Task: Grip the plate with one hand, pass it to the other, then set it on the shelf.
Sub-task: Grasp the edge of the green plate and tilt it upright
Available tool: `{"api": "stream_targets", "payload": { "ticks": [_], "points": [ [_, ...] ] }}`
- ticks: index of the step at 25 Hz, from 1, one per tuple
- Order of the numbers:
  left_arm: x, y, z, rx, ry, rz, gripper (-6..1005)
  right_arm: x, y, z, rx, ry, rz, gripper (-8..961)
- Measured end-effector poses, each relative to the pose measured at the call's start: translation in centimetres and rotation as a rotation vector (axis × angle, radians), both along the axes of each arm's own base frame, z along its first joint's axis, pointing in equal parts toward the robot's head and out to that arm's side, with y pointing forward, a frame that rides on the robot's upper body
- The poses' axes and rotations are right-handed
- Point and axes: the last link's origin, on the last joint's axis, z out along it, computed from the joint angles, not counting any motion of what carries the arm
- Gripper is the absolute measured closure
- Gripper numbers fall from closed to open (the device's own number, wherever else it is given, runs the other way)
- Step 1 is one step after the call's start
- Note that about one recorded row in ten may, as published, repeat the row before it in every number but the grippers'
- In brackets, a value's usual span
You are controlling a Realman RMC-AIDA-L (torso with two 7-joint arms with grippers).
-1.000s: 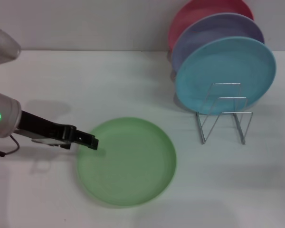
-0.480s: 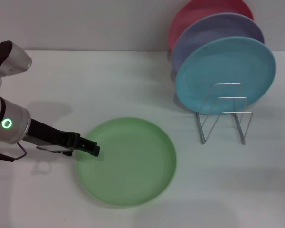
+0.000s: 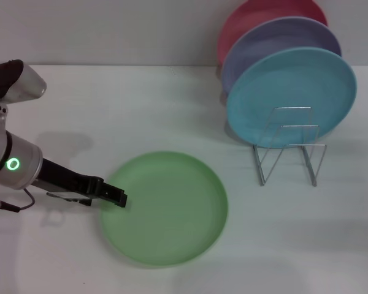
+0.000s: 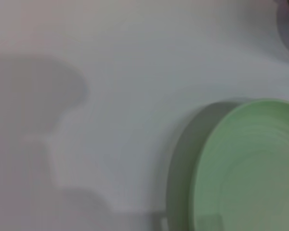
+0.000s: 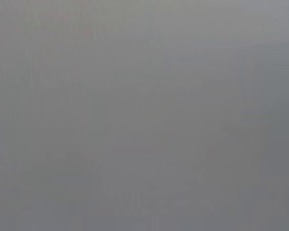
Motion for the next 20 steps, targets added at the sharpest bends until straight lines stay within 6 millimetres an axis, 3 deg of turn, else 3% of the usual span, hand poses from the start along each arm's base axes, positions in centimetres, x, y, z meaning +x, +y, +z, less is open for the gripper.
{"api": "stream_targets", "payload": {
  "ticks": [8, 14, 18, 20],
  "points": [
    [0.14, 0.04, -0.76, -0.031, -0.005, -0.007, 152, -0.01, -0.11, 0.04, 0.004, -0.001, 0.003, 272],
    [0.13, 0.23, -0.79, -0.022, -0.004, -0.01, 318, -0.02, -0.1, 0.04, 0.003, -0.001, 0.004, 272],
    [-0.15, 0.21, -0.88, -0.022, 0.0, -0.002, 344, -0.02, -0.1, 0.04, 0.003, 0.0, 0.004, 272],
    [-0.17, 0.22, -0.9, -0.023, 0.0, -0.001, 450, -0.04, -0.09, 0.03, 0.003, 0.0, 0.005, 272]
  ]
}}
